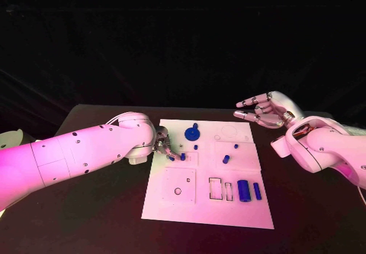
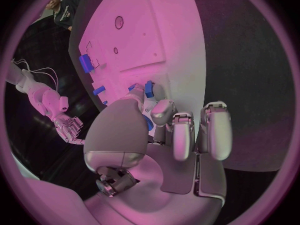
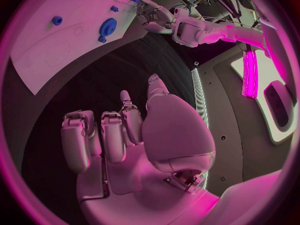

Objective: Assemble the parts on the task board

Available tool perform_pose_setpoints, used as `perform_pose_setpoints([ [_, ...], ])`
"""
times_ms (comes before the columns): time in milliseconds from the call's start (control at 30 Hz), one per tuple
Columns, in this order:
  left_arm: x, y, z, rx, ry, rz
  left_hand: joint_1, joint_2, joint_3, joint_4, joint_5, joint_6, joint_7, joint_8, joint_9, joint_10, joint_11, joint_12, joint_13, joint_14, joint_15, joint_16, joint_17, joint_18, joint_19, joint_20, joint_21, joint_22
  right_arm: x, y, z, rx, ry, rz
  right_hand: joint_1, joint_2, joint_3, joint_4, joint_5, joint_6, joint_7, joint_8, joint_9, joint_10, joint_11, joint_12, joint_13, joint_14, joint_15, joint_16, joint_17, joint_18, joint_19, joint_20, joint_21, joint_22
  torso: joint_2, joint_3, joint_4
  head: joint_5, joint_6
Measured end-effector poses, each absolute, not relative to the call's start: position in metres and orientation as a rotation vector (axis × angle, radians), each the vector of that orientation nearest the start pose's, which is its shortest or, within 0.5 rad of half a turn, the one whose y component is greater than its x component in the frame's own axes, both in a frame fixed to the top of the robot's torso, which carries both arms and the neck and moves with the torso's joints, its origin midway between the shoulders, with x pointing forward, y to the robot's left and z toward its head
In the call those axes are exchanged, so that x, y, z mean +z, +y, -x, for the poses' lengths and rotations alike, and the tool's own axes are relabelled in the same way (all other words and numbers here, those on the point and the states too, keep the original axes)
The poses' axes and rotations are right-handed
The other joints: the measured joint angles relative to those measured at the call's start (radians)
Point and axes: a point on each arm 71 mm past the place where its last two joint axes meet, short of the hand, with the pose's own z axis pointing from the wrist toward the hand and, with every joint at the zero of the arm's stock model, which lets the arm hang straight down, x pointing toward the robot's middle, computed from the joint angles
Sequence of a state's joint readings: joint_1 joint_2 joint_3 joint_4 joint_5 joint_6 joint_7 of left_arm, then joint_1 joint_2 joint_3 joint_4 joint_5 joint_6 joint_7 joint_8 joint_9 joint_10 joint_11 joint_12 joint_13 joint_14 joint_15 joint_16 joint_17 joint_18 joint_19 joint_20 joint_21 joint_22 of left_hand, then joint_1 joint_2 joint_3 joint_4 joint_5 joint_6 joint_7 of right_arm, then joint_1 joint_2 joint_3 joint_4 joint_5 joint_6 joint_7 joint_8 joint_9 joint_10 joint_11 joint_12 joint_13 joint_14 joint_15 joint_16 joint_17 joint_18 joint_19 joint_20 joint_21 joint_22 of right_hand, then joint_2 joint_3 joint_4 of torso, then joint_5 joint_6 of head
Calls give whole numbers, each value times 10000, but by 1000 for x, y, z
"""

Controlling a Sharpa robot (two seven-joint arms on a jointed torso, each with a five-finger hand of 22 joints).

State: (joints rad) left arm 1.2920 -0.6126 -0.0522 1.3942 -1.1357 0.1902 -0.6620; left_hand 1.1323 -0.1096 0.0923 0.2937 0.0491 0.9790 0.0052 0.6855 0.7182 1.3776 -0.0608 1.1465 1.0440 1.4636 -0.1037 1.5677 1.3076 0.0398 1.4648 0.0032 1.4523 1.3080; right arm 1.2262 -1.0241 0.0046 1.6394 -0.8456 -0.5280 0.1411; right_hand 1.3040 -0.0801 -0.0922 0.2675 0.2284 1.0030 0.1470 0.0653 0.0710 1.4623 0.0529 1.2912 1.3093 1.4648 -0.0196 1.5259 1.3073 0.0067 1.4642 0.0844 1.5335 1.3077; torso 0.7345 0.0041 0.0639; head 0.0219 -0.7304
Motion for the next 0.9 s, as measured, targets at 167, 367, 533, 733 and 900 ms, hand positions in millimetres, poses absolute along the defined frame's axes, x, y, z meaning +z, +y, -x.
perform_pose_setpoints([
  [167, -195, 145, -509, -2693, 23017, 527, -83, -45, 0, 0, 0, 0, 0, -22, 11, 0, 0, 66, 15, 0, 0, 0, -1, 0, 0, 0, 9, -1, -133, -262, -473, 9784, 14235, -4050, 0, 0, 0, 0, 0, 0, 0, 0, 0, 0, 0, 0, 0, 0, 0, 0, 8, 0, 0, 0, 0, -1, 0, 0, 0, -6, 9],
  [367, -195, 145, -510, -2701, 23022, 534, -103, -25, 18, 18, 0, 1, -1, -21, 11, 0, 0, 69, 14, 0, 0, 0, -1, 1, 0, 0, 37, -1, -133, -262, -473, 9783, 14236, -4052, 0, 0, 0, 0, 0, 0, 0, 0, 0, 0, 0, 0, 0, 0, 0, 0, 7, -1, 0, 0, 0, -2, 2, 0, 0, -6, 24],
  [533, -195, 145, -509, -2722, 23015, 552, -148, 30, 224, -20, 0, 1, -1, -21, 22, 0, 0, 69, 13, 0, 0, 0, -1, 0, 0, 0, 37, -2, -133, -262, -473, 9782, 14238, -4055, 0, 0, 0, 0, 0, 0, 0, 0, -1, 0, 0, 1, 0, 0, 0, 0, 7, 0, 0, 0, 0, -2, 2, -5, 0, -13, 25],
  [733, -195, 145, -509, -2769, 22993, 576, 691, 465, 1084, -329, -1, -53, -54, -48, 23, 37, -37, 69, -14, 36, -35, 0, -2, 1, 0, 0, 37, -3, -133, -262, -473, 9805, 14248, -4047, 0, 0, 0, 0, 0, 0, 0, 0, -1, 0, 0, 1, 0, 0, 0, 0, 6, 0, 0, 0, 0, -3, 2, -5, 5, -20, 16],
  [900, -194, 143, -508, -2874, 22990, 581, 1215, 469, 1928, -593, -12, -153, -38, -68, 61, 38, -37, 68, -53, 36, -35, 0, -2, 1, 0, 0, 37, -3, -133, -261, -473, 9820, 14257, -4042, 0, 0, 1, 0, 0, 0, 0, 0, -1, 0, 0, 1, 0, 0, 0, 0, 6, 0, 0, 0, 0, -3, 2, -5, 5, -12, 12],
])
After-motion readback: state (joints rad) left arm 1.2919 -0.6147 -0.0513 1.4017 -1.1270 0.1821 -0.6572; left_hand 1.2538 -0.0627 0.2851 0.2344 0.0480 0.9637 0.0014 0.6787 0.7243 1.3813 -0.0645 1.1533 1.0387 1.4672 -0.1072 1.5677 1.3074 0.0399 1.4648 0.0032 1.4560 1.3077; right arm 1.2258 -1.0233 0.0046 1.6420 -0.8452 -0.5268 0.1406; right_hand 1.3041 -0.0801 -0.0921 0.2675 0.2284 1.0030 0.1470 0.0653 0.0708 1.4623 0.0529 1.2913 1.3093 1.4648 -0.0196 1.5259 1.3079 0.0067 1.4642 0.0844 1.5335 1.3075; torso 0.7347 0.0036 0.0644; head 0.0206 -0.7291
